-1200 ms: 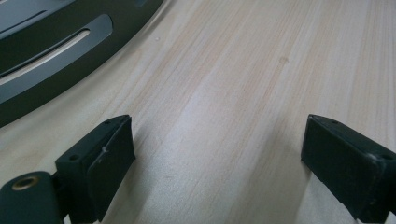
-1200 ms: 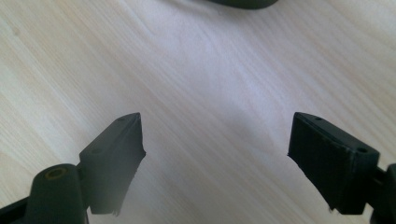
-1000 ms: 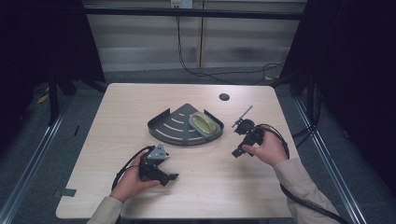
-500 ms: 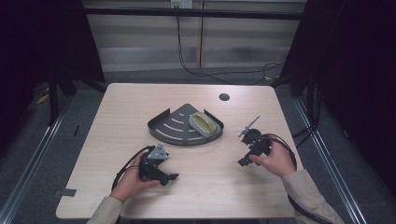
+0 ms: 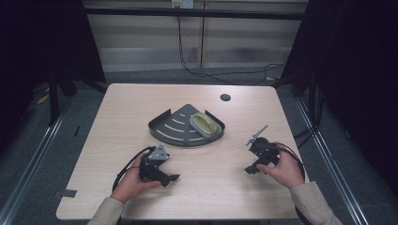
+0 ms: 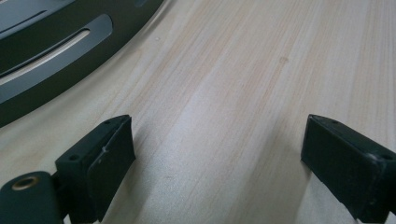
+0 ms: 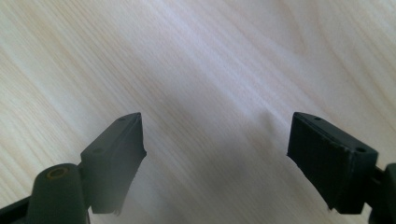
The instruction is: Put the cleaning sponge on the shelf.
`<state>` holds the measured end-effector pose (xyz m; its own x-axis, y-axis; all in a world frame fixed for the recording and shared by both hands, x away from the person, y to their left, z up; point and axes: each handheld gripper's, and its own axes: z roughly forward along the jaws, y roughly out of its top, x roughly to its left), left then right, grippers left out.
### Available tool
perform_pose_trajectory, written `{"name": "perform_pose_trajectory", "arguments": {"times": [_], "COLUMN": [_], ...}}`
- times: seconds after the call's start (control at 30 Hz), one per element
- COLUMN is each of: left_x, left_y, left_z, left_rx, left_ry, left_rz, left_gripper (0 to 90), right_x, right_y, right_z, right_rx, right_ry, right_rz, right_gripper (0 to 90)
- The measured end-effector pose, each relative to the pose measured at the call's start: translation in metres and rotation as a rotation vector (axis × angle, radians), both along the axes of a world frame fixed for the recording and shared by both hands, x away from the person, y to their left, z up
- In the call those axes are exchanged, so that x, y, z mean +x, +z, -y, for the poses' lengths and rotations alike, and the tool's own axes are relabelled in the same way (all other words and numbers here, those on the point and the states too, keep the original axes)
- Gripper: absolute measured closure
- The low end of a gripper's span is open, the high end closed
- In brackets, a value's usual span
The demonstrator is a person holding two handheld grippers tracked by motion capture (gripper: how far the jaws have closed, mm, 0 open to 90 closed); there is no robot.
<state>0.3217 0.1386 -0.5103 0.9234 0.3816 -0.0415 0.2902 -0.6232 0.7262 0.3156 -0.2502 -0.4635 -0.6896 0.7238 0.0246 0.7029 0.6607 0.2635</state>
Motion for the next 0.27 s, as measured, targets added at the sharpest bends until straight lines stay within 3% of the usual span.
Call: {"name": "perform_pose_trajectory", "arguments": {"times": [0.27], "left_x": [0.0], "left_y": [0.0], "left_z": [0.0], "left_rx": [0.0], "left_ry": [0.0], "left_rz": [0.0], "left_gripper": [9.1], "right_x": [-0.0046], "right_y": [-0.0084], "right_z": [0.007], "right_rx": [-0.008], "right_ry": [-0.008], "right_rz": [-0.016], "right_gripper": [17.9]}}
